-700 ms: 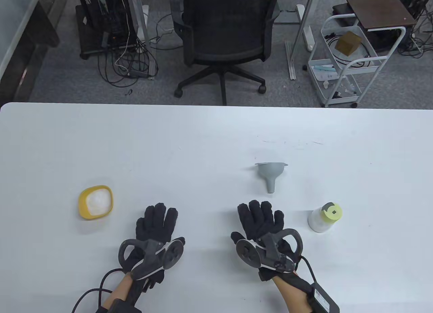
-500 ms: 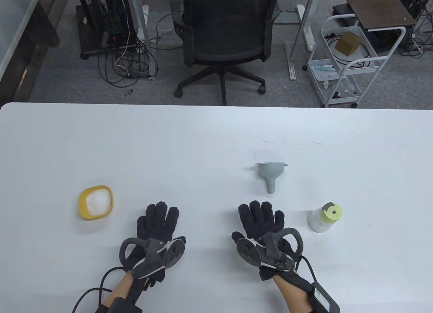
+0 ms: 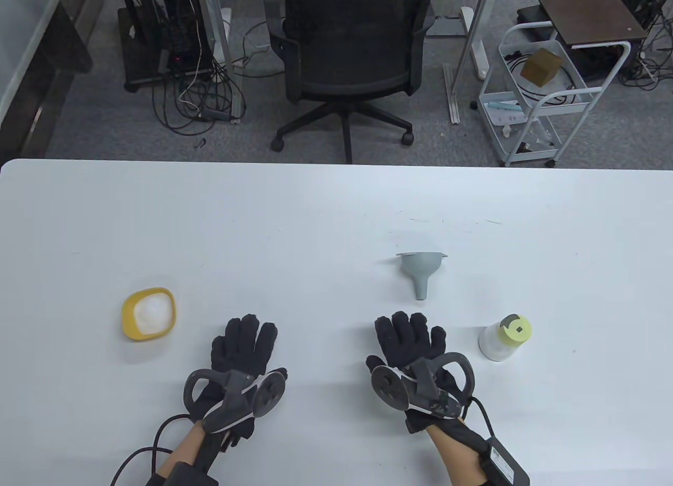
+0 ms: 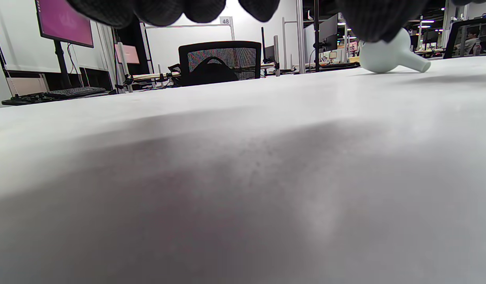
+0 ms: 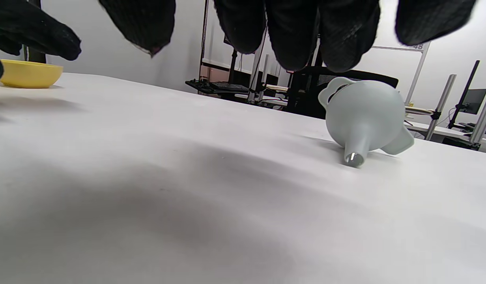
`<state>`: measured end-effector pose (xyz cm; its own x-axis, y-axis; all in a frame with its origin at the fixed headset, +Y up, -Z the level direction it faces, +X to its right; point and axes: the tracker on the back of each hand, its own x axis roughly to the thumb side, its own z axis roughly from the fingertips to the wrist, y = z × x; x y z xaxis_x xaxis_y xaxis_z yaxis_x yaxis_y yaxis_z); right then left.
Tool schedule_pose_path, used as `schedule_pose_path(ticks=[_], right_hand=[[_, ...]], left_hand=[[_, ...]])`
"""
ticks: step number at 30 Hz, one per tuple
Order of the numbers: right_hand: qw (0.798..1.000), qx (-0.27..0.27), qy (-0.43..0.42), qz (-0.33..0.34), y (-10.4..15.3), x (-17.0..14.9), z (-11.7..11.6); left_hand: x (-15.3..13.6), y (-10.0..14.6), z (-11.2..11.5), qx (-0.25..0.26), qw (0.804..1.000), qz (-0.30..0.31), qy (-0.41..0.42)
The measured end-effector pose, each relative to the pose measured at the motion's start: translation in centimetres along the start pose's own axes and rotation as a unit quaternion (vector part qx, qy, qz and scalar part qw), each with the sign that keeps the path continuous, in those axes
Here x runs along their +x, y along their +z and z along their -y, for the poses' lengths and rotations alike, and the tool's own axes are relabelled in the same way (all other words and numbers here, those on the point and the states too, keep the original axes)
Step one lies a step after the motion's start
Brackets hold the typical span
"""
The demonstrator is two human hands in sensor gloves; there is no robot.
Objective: Unscrew the press dispenser and pour salt into it
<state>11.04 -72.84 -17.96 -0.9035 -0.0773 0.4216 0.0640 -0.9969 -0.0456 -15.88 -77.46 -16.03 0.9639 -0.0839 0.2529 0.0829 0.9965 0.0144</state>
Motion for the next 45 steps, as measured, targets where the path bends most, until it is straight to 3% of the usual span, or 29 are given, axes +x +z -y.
schedule_pose_path(ticks=[13,24,27,45], right_hand=[[0.985,-0.055,0.018,-0.164,1.6,-8.1,2.9],[0.950,0.017,0.049,-0.308,3.4,-14.1,0.8],[0.946,0.038,0.033,-0.320,3.6,-14.9,0.0],[0.951,0.028,0.010,-0.308,3.3,-14.7,-0.3]], left_hand=[[0.2,0.2,0.0,-0.005,1.000,0.007,-0.004],[0.1,0.3,-0.1,-0.002,1.000,0.003,-0.003],[0.2,0.3,-0.1,-0.002,1.000,0.004,-0.004],[0.2,0.2,-0.1,-0.006,1.000,0.004,-0.010]])
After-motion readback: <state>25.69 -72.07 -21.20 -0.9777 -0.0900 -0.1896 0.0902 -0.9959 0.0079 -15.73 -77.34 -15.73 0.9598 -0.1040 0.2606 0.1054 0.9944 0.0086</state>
